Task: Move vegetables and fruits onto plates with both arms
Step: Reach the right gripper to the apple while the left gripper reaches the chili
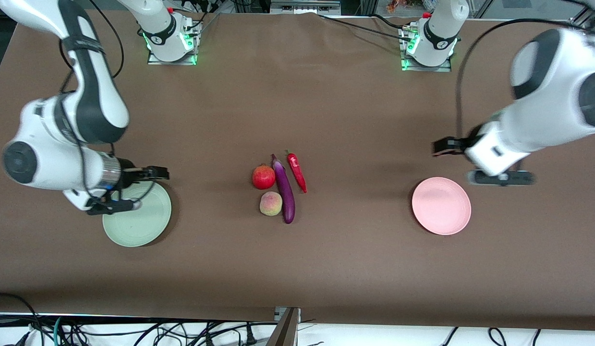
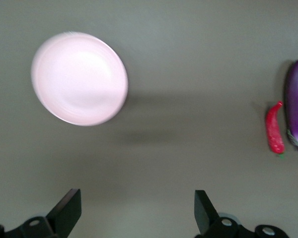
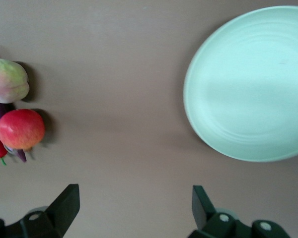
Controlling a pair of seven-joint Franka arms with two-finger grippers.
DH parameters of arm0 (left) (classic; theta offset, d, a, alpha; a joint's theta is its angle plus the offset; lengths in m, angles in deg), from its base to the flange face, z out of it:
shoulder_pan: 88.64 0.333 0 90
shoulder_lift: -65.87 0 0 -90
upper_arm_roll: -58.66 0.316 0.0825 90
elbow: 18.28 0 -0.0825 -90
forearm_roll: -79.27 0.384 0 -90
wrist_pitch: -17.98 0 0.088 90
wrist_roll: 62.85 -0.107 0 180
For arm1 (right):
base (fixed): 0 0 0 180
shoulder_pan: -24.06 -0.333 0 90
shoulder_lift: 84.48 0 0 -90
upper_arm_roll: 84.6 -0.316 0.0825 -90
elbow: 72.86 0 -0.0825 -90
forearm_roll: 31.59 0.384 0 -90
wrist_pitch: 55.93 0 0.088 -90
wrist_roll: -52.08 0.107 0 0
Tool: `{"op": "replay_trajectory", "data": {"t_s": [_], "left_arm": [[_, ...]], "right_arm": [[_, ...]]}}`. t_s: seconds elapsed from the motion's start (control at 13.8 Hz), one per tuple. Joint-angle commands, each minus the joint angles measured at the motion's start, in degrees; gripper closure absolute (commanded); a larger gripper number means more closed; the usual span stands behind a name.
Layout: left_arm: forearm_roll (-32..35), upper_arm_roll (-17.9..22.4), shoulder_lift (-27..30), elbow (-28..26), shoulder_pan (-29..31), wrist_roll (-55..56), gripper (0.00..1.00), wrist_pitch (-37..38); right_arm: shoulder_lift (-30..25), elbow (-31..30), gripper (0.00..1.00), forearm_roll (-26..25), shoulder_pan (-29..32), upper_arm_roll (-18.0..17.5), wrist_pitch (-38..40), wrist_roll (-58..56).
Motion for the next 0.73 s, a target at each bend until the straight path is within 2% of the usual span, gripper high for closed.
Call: {"op": "replay_trajectory", "data": {"t_s": [0.0, 0.22, 0.36, 0.65], "left_arm": [[-1.98, 0.89, -7.01, 1.44, -6.83, 9.04, 0.00, -6.60], [-1.90, 0.89, -13.15, 0.39, -14.12, 19.25, 0.00, -18.02], [-1.90, 0.89, -16.15, -1.90, -17.91, 25.39, 0.00, -26.21], [-1.90, 0.80, -21.08, -1.64, -21.87, 27.62, 0.00, -32.47]], "right_arm": [[1.40, 0.22, 0.00, 1.09, -4.31, 0.23, -2.59, 5.57], [3.86, 0.13, 0.00, 1.18, -9.41, 0.23, -4.79, 13.05], [6.50, 0.13, 0.00, 1.97, -12.40, 0.23, -6.37, 13.68], [8.88, -1.19, 0.00, 8.37, -14.00, 0.23, -9.89, 13.68]]}}
